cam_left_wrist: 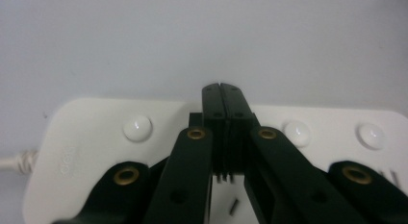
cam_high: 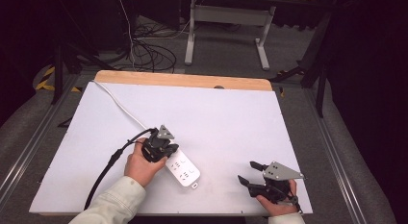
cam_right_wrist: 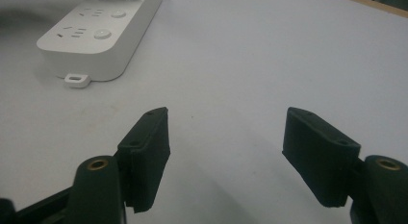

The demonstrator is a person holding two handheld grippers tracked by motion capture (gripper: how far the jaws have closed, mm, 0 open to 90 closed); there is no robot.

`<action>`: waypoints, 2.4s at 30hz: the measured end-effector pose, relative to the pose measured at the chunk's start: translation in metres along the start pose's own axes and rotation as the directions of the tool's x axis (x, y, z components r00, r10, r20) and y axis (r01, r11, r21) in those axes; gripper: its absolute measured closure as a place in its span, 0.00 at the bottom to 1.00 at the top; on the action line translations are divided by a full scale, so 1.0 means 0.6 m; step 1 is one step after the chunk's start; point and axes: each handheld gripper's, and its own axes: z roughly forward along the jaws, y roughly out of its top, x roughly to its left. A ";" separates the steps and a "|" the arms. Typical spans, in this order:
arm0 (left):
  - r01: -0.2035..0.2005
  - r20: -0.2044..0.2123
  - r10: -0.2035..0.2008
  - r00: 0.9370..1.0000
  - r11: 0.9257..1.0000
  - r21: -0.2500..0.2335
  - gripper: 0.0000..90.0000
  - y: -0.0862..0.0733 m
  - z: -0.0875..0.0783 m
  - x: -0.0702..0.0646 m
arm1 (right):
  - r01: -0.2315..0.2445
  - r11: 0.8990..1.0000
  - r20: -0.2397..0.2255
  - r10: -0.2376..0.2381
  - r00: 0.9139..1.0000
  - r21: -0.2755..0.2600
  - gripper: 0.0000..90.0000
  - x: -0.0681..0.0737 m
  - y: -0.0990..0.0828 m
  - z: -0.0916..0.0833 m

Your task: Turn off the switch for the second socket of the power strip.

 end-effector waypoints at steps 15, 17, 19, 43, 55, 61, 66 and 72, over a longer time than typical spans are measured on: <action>-0.025 -0.004 0.025 1.000 0.999 -0.046 1.00 0.016 -0.041 -0.010 | -0.002 1.000 0.003 0.002 1.000 0.003 0.38 0.001 0.000 0.001; -0.033 -0.004 0.033 0.999 0.998 -0.048 0.99 0.017 -0.046 -0.011 | -0.001 1.000 0.002 0.001 1.000 0.004 0.38 0.001 0.000 0.001; -0.031 -0.005 0.031 1.000 0.998 -0.060 0.99 0.019 -0.052 -0.012 | -0.002 1.000 0.002 0.002 1.000 0.004 0.38 0.001 0.000 0.001; -0.049 0.013 0.051 0.999 0.994 -0.101 0.49 0.028 -0.076 -0.016 | -0.004 1.000 0.000 0.004 1.000 0.008 0.38 0.000 -0.001 0.001; -0.058 0.015 0.061 0.998 0.985 -0.160 0.28 0.022 -0.120 -0.015 | -0.004 1.000 -0.001 0.004 1.000 0.014 0.38 0.001 -0.001 0.002; -0.109 -0.059 0.100 0.993 0.978 -0.175 0.20 0.011 -0.149 -0.013 | -0.005 1.000 0.002 0.005 1.000 0.014 0.38 0.001 -0.001 0.002; -0.122 -0.081 0.108 0.991 0.973 -0.193 0.18 -0.005 -0.175 -0.008 | -0.009 1.000 0.003 0.009 1.000 0.015 0.38 0.000 -0.001 0.002; -0.106 -0.093 0.087 0.992 0.969 -0.221 0.16 -0.028 -0.201 0.004 | -0.007 1.000 0.007 0.007 1.000 0.018 0.38 0.002 -0.001 0.003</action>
